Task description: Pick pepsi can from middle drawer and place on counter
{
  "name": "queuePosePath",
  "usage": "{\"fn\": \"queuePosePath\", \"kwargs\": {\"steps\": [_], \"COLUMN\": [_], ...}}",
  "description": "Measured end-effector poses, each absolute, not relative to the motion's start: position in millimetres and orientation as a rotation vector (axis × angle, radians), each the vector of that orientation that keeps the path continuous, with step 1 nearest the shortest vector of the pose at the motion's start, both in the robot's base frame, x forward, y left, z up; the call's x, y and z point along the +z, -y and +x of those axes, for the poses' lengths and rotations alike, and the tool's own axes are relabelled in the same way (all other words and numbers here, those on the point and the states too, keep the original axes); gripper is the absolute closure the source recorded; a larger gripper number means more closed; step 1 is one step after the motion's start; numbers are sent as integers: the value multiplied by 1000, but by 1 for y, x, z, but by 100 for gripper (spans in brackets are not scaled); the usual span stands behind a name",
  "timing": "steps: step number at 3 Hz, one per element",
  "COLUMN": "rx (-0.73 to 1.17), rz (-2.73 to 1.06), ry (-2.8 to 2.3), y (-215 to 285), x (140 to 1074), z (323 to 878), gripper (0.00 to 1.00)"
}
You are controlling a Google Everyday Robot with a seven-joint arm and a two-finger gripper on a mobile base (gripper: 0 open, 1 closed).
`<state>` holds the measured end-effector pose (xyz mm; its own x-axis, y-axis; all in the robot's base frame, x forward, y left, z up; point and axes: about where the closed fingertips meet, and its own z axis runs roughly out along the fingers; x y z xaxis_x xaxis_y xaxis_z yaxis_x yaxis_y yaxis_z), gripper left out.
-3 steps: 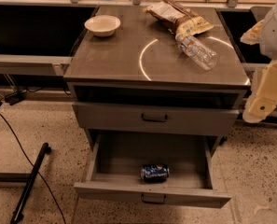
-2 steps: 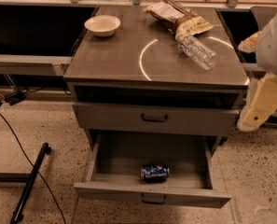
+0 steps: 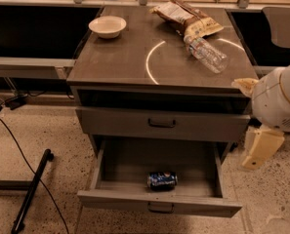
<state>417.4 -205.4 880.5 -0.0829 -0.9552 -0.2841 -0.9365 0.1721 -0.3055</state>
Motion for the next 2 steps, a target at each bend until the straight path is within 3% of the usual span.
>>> {"fn": "queuePosePath", "kwargs": {"steps": [2], "rx": [266], "rz": [-1847], "ry": [-1965], "y": [131], "x": [736], "z": [431], "gripper": [0]}}
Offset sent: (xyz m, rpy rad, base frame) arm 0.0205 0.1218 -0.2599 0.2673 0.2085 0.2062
